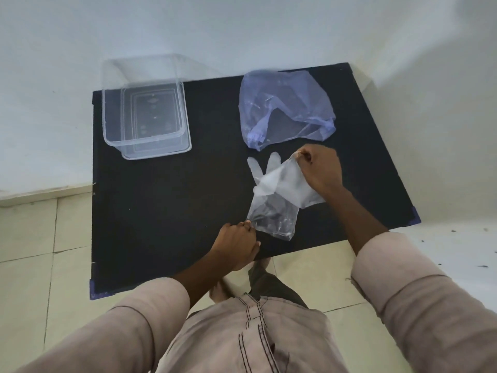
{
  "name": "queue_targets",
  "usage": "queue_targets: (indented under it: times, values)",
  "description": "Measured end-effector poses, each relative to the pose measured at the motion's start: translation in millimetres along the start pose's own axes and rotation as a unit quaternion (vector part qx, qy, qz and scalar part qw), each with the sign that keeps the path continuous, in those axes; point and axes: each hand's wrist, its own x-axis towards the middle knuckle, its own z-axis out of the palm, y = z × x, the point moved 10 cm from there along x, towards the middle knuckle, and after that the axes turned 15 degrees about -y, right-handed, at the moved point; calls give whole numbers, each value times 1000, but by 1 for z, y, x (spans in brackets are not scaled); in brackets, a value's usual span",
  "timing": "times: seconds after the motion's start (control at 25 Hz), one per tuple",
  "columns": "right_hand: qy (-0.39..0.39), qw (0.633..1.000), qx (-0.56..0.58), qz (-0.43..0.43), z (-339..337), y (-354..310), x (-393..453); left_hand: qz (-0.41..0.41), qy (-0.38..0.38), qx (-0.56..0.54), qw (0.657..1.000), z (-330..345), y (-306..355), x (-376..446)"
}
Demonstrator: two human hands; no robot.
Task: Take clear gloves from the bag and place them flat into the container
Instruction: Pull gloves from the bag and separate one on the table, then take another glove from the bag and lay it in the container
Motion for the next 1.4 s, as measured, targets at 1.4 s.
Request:
queue_targets:
  times: [1.4]
  values:
    - [72,991,-54,-98,-153,-70,33,-7,-68,-93,993,-8,-10,8]
